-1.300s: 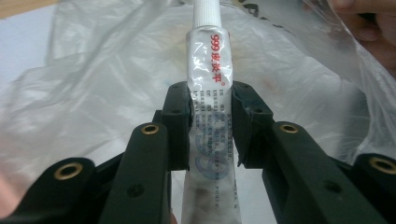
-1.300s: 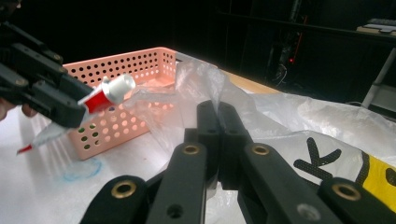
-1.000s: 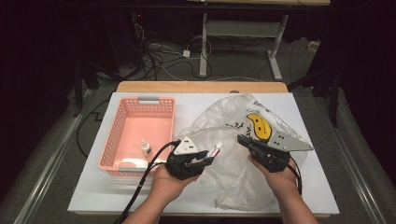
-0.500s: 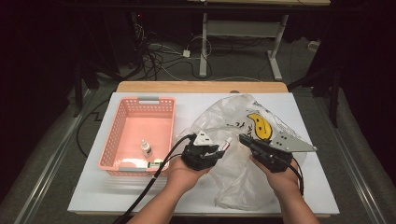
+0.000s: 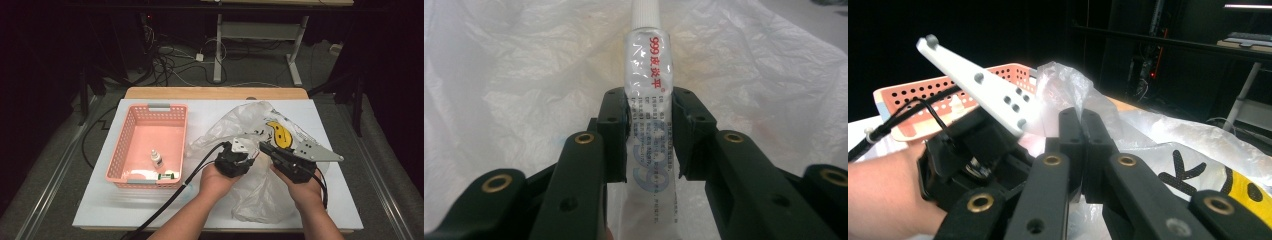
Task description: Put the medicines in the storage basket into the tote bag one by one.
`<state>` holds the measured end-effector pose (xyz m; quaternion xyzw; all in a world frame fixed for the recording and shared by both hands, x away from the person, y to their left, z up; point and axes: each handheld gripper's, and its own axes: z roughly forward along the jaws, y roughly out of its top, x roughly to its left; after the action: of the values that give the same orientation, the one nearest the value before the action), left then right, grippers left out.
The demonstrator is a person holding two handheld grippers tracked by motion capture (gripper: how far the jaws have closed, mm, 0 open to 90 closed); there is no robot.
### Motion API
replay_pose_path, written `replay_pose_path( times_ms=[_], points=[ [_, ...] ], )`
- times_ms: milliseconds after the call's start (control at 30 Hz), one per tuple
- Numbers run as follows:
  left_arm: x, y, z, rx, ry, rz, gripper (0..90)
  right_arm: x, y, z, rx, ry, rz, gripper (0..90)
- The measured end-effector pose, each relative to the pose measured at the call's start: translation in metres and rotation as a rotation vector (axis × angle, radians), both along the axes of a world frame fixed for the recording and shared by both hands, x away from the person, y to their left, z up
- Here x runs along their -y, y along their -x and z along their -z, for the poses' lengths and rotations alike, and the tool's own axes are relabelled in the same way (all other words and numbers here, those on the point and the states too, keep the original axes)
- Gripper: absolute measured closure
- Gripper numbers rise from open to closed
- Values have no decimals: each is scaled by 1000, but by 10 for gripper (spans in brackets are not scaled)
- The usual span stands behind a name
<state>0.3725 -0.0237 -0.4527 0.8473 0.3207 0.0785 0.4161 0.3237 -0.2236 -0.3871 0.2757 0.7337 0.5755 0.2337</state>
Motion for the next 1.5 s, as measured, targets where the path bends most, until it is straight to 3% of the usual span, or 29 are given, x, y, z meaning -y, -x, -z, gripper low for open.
replay_pose_path(
  times_ms=[200,400,567,667,733,833,933,1233,1500],
  points=[
    [10,-12,10,31,34,-13,678,6,-4,1,-4,-10,21,900],
    [15,-20,17,16,44,-39,672,10,-6,4,-16,-7,32,900],
    [10,-15,11,3,39,3,514,10,-7,5,-15,-4,30,900],
    [3,-7,5,-17,72,1,451,10,-6,5,-17,-2,31,900],
    [-5,-1,2,-4,75,24,435,9,-5,4,-14,1,27,900],
    [-15,7,-2,-26,93,45,387,8,-4,4,-10,2,24,900],
    [-25,15,-5,-53,108,59,294,8,-3,3,-10,4,23,900],
    [-54,41,-19,-37,140,41,0,7,-1,2,-9,1,23,900],
    [-75,53,-26,-13,137,13,0,4,0,2,-10,12,18,900]
  ],
)
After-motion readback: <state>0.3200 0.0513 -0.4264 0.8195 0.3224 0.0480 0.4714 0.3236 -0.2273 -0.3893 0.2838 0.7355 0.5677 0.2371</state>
